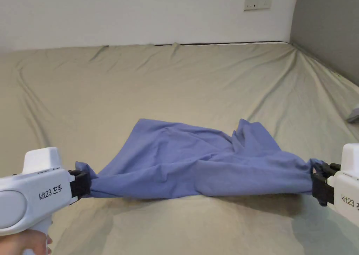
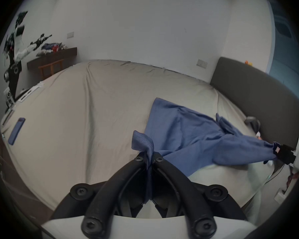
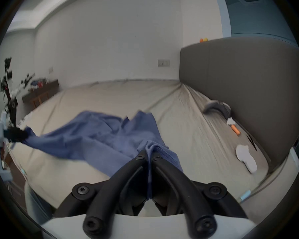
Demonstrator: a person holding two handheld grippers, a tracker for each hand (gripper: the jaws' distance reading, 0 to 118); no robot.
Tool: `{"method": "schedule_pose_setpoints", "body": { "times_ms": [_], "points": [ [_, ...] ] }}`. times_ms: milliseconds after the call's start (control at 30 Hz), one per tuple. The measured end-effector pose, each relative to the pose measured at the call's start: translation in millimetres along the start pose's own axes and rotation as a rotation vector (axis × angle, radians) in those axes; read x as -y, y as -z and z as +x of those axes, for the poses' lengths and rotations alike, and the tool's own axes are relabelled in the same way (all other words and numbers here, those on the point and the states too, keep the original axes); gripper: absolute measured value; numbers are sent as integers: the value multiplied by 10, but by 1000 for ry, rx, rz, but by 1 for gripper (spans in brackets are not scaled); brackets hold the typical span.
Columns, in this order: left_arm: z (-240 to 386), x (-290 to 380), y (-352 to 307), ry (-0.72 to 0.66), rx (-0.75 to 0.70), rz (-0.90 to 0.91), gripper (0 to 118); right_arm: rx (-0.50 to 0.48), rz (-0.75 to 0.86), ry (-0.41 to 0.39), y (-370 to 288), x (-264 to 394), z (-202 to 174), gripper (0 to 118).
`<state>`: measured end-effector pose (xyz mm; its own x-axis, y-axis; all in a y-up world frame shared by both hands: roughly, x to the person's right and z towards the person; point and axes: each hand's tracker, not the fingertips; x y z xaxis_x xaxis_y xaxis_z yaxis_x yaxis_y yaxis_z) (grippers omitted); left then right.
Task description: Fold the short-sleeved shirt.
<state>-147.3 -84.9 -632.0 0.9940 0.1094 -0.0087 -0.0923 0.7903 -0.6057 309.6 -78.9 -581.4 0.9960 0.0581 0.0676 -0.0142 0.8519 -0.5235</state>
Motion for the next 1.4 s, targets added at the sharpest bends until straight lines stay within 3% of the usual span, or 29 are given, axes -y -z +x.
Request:
{"method": "schedule_pose_setpoints", "body": {
  "times_ms": [133,267,300,333,367,400,433,533,667,700,733,767,800,867,900,967,1100,1200,1400],
  "points": [
    [1,211,-8,-20,0,-75,2,1,-119,21,7,278,24,2],
    [-8,314,8,4,-43,-121,3,16,-121,37,-6,310,9,2],
    [-26,321,11,-3,-39,-156,15,11,-125,37,1,296,6,5],
    [-40,326,10,-4,-45,-193,38,-5,-141,45,-1,279,7,20],
    [-105,354,37,-2,-37,-212,71,-8,-155,46,-14,269,11,52],
    [-127,371,2,-6,-18,-204,106,-25,-165,45,-47,266,20,101],
    [-127,368,-106,-38,16,-185,114,-27,-137,20,-136,252,-4,115],
    [-62,186,-377,-79,97,-65,112,11,39,10,-408,21,-57,109],
    [143,-145,-710,-54,98,121,108,-4,235,8,-681,-378,-162,106],
    [181,-196,-774,-40,97,184,92,-8,304,5,-748,-429,-194,94],
    [213,-249,-826,-34,98,225,61,-24,377,-1,-811,-471,-222,72],
    [247,-319,-867,-28,80,222,14,-56,475,-66,-859,-556,-247,35],
    [267,-360,-866,-36,82,207,0,-99,457,-33,-828,-569,-255,0],
    [256,-394,-783,-36,68,201,0,-154,436,53,-734,-578,-284,0],
    [262,-396,-758,-18,60,192,0,-173,462,23,-726,-628,-300,0],
    [280,-329,-694,39,-7,164,0,-222,388,65,-611,-612,-309,0],
    [155,-144,-427,20,-34,24,0,-189,367,26,-467,-593,-334,0],
    [55,-31,-224,-38,-54,-43,0,-219,298,86,-338,-546,-271,0],
    [-10,163,15,-48,-51,-129,0,-175,276,75,-186,-520,-220,0]
  ]
}}
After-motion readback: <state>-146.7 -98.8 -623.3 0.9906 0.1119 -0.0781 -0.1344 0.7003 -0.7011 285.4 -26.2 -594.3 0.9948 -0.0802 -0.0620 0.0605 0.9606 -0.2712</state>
